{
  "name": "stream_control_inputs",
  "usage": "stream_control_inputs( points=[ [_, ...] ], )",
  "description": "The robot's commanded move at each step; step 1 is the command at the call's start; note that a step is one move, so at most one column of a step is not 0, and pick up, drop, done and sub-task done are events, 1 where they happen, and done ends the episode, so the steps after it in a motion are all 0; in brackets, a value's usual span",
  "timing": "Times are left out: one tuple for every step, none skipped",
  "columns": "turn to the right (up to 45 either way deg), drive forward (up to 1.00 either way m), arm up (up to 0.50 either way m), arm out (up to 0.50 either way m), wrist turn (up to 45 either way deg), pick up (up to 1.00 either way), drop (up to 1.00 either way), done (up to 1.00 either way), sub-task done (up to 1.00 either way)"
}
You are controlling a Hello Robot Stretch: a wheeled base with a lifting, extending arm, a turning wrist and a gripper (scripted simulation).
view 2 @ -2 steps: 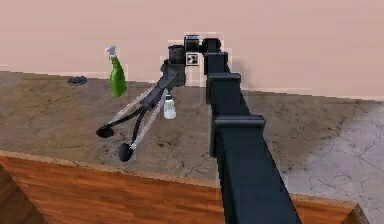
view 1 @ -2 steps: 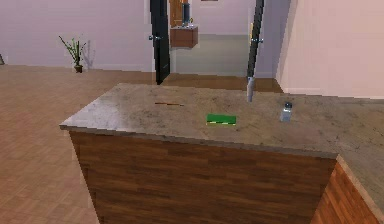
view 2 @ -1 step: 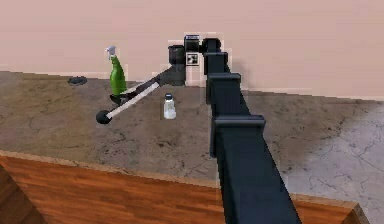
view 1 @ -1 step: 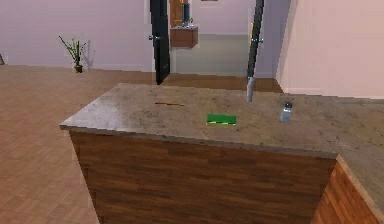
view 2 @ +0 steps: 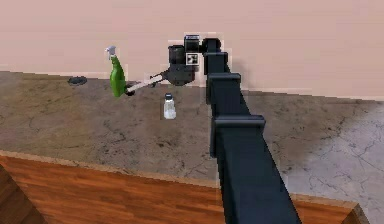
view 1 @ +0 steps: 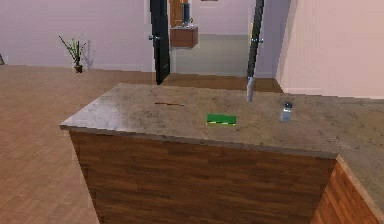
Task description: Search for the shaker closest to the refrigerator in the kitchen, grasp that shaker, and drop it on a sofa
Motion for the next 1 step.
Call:
stream_control_inputs(
  points=[
    [0.0,0.0,0.0,0.0,27.0,0.0,0.0,0.0,0.0]
  ],
)
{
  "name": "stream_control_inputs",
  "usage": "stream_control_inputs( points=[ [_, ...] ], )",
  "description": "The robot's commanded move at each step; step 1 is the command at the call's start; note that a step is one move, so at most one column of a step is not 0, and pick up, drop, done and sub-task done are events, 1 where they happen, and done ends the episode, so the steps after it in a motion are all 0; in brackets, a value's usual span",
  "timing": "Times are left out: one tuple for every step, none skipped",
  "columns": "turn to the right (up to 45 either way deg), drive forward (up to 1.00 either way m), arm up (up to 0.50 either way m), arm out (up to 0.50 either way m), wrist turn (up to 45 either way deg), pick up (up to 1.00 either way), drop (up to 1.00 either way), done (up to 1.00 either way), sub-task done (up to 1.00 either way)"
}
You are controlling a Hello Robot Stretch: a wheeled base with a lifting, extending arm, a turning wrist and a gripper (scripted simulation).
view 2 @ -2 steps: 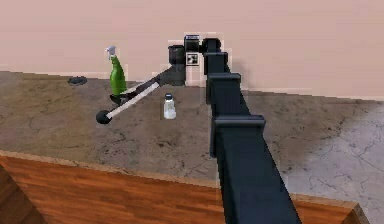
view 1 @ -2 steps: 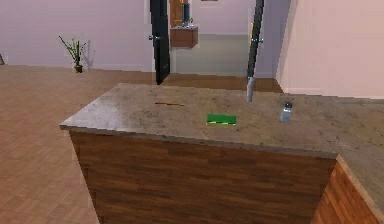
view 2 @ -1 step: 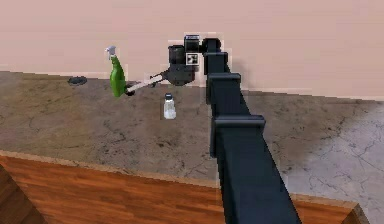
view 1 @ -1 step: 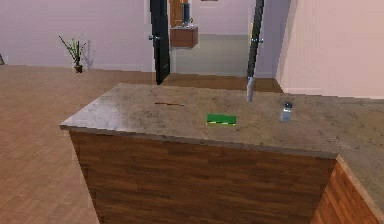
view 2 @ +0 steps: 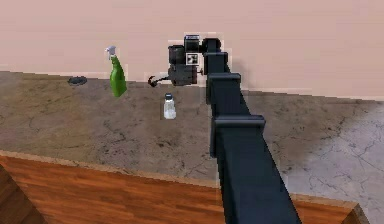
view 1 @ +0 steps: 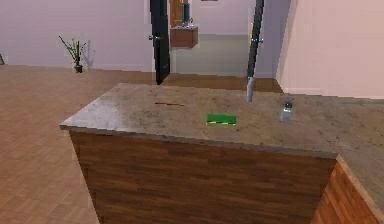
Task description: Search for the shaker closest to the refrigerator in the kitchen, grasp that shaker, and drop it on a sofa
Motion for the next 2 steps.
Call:
stream_control_inputs(
  points=[
    [0.0,0.0,-0.16,0.0,0.0,0.0,0.0,0.0,0.0],
    [0.0,0.0,0.0,0.0,0.0,1.0,0.0,0.0,0.0]
  ],
)
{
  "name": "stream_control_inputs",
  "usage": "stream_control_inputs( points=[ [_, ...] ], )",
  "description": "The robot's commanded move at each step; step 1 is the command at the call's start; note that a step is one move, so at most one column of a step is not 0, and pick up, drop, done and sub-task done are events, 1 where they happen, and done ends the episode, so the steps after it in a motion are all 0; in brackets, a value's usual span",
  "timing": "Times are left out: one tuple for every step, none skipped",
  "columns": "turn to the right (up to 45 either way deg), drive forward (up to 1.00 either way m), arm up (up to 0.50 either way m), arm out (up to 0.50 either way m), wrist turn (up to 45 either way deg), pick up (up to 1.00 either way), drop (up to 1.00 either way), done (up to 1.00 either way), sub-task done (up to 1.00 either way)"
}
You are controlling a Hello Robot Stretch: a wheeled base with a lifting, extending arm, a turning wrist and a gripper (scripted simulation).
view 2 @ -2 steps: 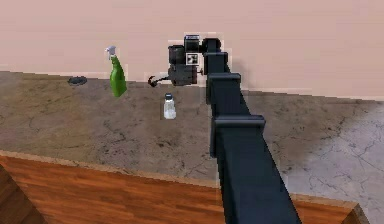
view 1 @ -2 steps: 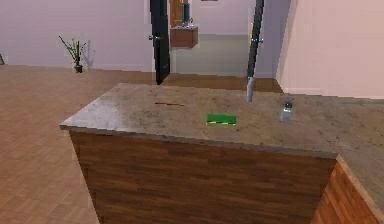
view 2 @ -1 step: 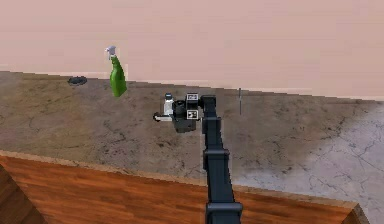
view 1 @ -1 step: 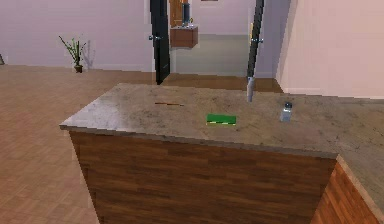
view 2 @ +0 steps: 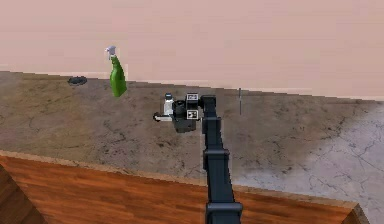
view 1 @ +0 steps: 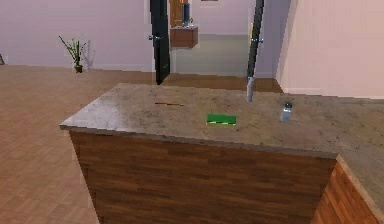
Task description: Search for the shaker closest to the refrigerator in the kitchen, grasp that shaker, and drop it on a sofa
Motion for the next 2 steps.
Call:
stream_control_inputs(
  points=[
    [0.0,0.0,0.1,0.0,0.0,0.0,0.0,0.0,0.0],
    [0.0,0.0,0.06,0.0,0.0,0.0,0.0,0.0,0.0]
  ],
)
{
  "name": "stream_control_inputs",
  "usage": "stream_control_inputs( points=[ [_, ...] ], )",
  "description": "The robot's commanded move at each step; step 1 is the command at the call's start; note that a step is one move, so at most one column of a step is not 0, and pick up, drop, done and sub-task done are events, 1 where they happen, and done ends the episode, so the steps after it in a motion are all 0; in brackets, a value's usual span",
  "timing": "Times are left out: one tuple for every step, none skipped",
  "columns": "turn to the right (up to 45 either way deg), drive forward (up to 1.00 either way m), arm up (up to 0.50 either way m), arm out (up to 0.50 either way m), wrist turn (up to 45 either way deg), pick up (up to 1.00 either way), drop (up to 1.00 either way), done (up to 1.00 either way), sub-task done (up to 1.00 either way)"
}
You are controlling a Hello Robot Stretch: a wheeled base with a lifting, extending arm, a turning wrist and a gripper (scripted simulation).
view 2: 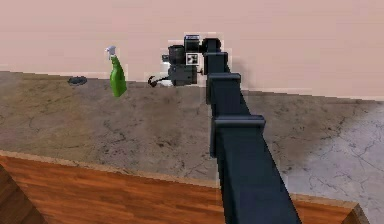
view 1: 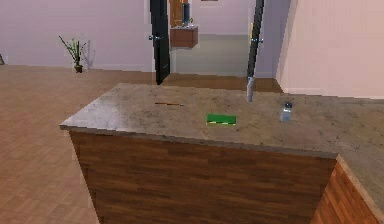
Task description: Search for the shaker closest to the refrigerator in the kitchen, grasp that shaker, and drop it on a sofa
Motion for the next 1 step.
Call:
stream_control_inputs(
  points=[
    [0.0,0.0,0.0,0.0,-45.0,0.0,0.0,0.0,0.0]
  ],
)
